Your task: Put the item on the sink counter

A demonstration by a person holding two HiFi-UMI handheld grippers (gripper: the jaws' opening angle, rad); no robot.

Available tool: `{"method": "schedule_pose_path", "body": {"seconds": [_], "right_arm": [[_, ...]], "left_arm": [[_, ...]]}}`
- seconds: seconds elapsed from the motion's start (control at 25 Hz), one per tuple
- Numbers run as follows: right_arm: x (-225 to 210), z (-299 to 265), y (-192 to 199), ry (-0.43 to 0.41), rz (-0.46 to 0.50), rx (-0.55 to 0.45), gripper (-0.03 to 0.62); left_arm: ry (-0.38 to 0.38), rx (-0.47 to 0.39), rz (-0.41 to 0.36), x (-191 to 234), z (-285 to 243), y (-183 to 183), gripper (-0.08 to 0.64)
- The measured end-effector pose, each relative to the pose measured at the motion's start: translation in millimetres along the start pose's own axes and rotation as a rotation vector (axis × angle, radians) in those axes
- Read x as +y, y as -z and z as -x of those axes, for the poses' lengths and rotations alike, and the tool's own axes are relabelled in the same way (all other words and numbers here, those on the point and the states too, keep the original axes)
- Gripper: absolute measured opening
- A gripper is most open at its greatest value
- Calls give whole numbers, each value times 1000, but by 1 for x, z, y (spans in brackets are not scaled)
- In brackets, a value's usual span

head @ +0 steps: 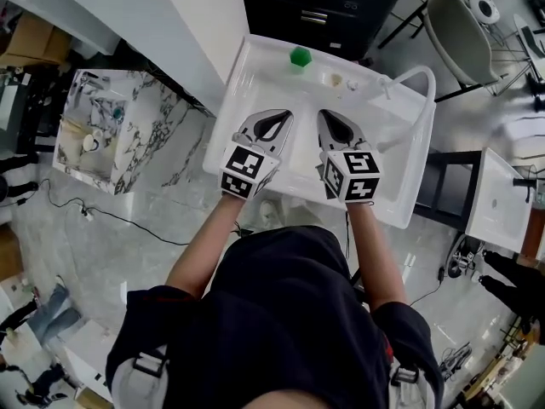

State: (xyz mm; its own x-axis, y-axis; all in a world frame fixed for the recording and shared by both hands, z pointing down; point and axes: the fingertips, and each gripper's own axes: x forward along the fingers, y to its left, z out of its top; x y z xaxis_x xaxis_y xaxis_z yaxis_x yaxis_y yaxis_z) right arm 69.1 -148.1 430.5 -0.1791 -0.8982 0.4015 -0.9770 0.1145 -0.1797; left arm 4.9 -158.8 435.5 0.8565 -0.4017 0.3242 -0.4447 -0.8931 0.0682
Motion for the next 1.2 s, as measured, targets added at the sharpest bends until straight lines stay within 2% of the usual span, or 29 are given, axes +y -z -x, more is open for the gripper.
{"method": "schedule_pose_path", "body": {"seconds": [0.72,1.2], "right_arm": [[51,51,8,11,37,-56,34],[74,69,9,-8,52,-82,34]], "left_arm": [[-6,-89,-29,-39,73,-4,14],[-27,-103,-54,-47,97,-6,14]]}}
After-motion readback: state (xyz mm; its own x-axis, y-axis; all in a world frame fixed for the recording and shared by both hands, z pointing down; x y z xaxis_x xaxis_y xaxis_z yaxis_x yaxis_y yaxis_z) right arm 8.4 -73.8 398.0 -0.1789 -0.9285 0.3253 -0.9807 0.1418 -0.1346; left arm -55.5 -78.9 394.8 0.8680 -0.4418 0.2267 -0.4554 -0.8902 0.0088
